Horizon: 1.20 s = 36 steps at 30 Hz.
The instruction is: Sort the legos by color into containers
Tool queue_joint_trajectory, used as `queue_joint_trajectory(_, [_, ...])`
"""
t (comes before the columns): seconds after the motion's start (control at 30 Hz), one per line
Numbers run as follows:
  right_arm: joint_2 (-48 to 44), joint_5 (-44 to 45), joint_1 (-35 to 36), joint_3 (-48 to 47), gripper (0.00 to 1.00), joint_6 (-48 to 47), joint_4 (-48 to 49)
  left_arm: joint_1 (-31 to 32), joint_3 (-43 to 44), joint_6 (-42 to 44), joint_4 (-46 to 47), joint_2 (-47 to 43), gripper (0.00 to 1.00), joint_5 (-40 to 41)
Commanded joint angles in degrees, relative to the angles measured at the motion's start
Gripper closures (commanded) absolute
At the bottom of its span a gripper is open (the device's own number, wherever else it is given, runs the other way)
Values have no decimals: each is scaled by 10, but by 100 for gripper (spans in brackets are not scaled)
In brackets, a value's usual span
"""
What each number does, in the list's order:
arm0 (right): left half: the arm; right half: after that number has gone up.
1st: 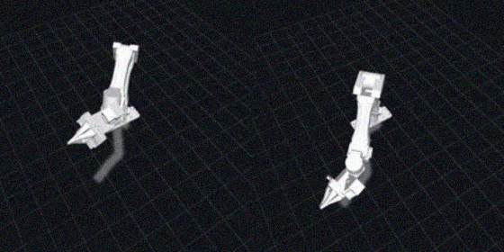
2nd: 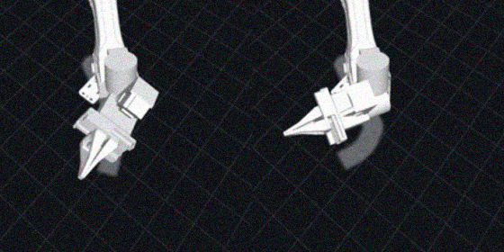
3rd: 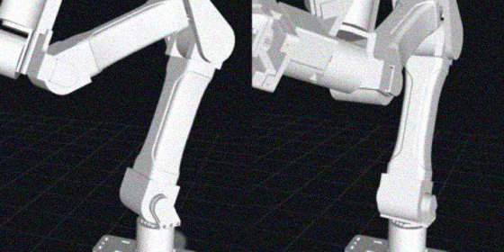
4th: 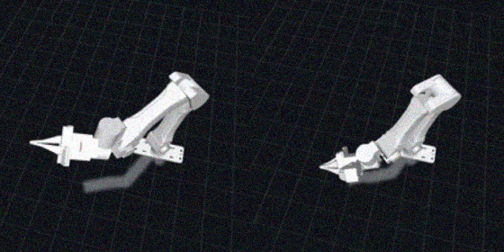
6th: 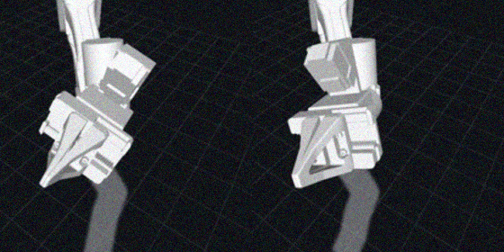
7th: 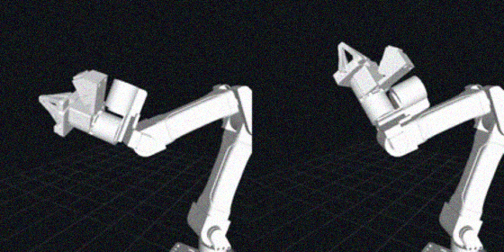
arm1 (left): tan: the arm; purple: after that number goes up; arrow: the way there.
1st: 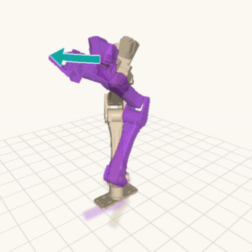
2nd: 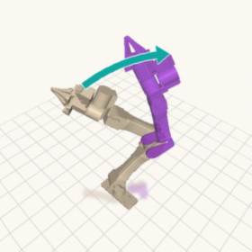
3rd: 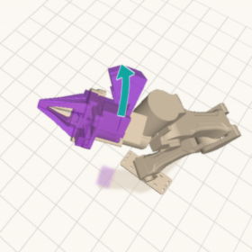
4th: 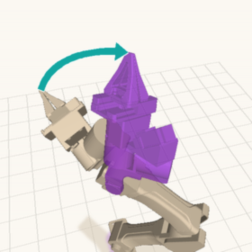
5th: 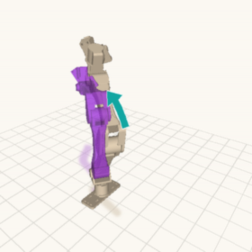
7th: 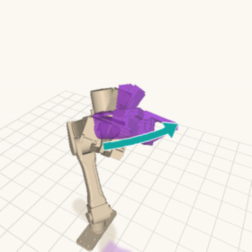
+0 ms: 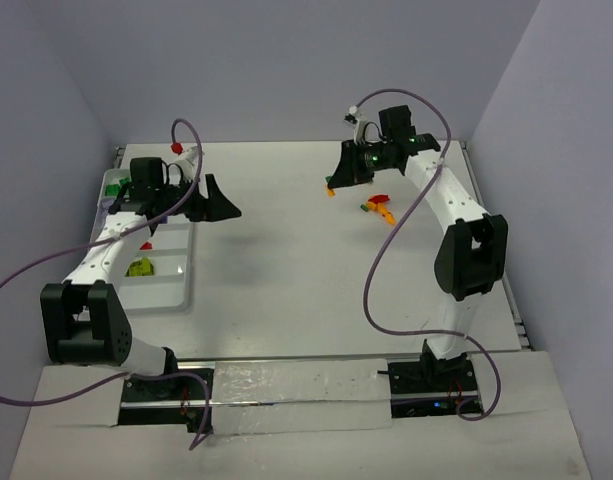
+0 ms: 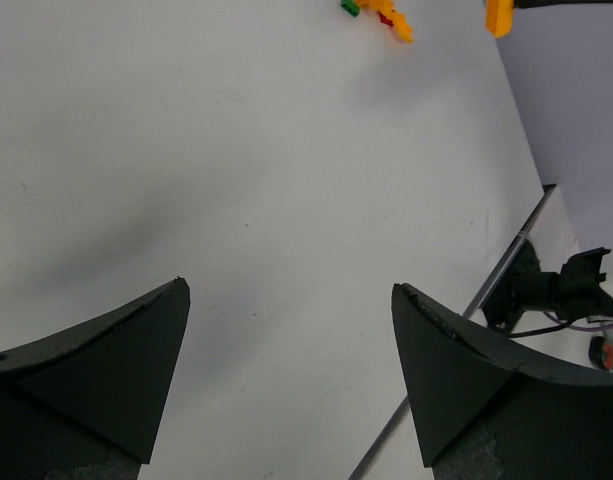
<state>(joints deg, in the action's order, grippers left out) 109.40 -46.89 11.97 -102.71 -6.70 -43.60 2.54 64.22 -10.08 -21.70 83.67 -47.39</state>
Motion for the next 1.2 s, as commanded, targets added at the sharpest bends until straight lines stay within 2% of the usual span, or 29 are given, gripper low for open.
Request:
queue_joint_trajectory(0.0, [-61, 23, 26, 87, 100, 371, 242, 51, -3, -81, 113, -43, 10, 27])
queue_joint_trajectory(0.2, [-71, 131, 70, 83, 100, 514, 216, 126, 31, -106, 122, -3, 16, 96])
queue_joint_trajectory(0.37, [-84, 180, 95, 103, 100, 573, 222, 185, 74, -101, 113, 39, 21, 127])
queue_joint_trajectory(0.83, [-84, 175, 122, 127, 100, 596, 229, 227, 142, -112, 118, 104, 35, 155])
queue_joint_trajectory(1.17, [-96, 173, 126, 142, 100, 588, 228, 230, 194, -105, 88, 152, 45, 177])
